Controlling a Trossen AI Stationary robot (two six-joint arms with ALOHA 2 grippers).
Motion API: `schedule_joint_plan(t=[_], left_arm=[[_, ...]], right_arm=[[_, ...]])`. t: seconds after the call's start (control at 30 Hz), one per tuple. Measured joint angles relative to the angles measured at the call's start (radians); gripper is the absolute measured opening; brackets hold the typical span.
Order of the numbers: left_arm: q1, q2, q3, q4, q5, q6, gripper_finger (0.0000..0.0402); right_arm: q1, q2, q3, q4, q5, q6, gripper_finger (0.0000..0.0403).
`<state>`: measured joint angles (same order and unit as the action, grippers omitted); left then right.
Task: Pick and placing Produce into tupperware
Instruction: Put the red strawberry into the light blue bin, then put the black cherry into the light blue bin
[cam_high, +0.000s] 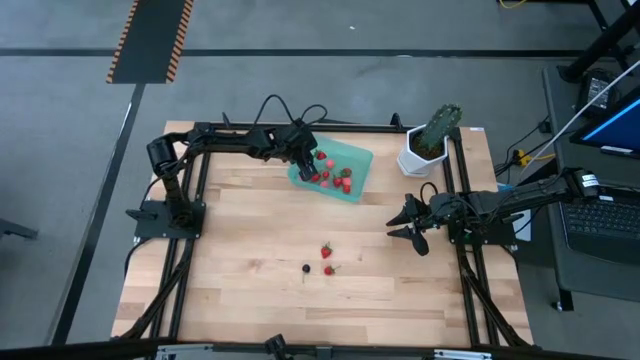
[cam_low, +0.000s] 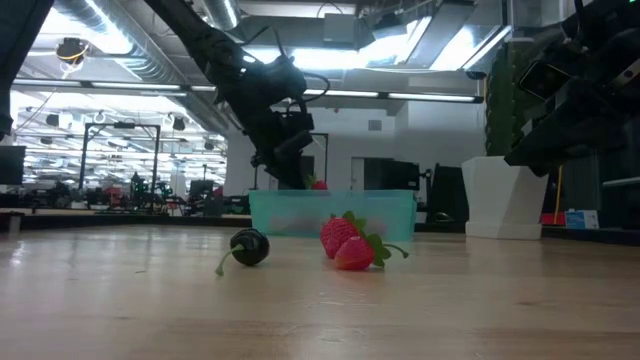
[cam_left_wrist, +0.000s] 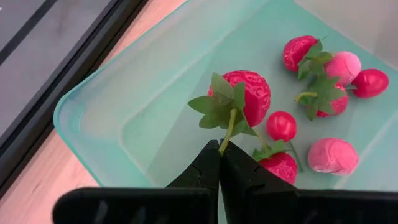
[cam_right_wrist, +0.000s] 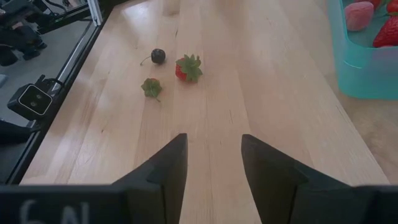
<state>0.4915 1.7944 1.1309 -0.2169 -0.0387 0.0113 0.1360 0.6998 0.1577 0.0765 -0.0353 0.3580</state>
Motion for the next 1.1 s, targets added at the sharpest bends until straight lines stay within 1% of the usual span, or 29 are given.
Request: schedule_joint_plan(t=[0.2,0.53,0.6,0.67,0.83,0.9,1.0,1.1], left_arm=[[-0.002,0.0,0.0,0.0,0.0,-0.001,0.0016],[-0.004,0.0,0.0,-0.001,0.0,-0.008,0.0067],[-0.008,0.0,0.0,-0.001,0.028,-0.008,0.0072],[-0.008,-0.007,0.0,-0.004,0.102,-0.008,0.0075],[-0.012,-0.054,0.0,-0.021,0.34,-0.015,0.0062],[-0.021,-0.074,0.0,-0.036,0.388,-0.027,0.0051],[-0.057,-0.101,-0.001,-0.031,0.372,-0.005,0.0035],[-0.117,-0.12,-0.013,-0.029,0.288,0.018,0.0021]], right_arm=[[0.0,0.0,0.0,0.0,0.0,0.003,0.0154],[0.0,0.0,0.0,0.0,0.0,0.003,0.0154],[0.0,0.0,0.0,0.0,0.0,0.003,0.0154],[0.0,0.0,0.0,0.0,0.0,0.003,0.0154],[0.0,0.0,0.0,0.0,0.0,0.003,0.0154],[0.0,0.0,0.0,0.0,0.0,0.003,0.0154],[0.0,0.0,0.0,0.0,0.0,0.003,0.0154],[0.0,0.0,0.0,0.0,0.0,0.003,0.0154]])
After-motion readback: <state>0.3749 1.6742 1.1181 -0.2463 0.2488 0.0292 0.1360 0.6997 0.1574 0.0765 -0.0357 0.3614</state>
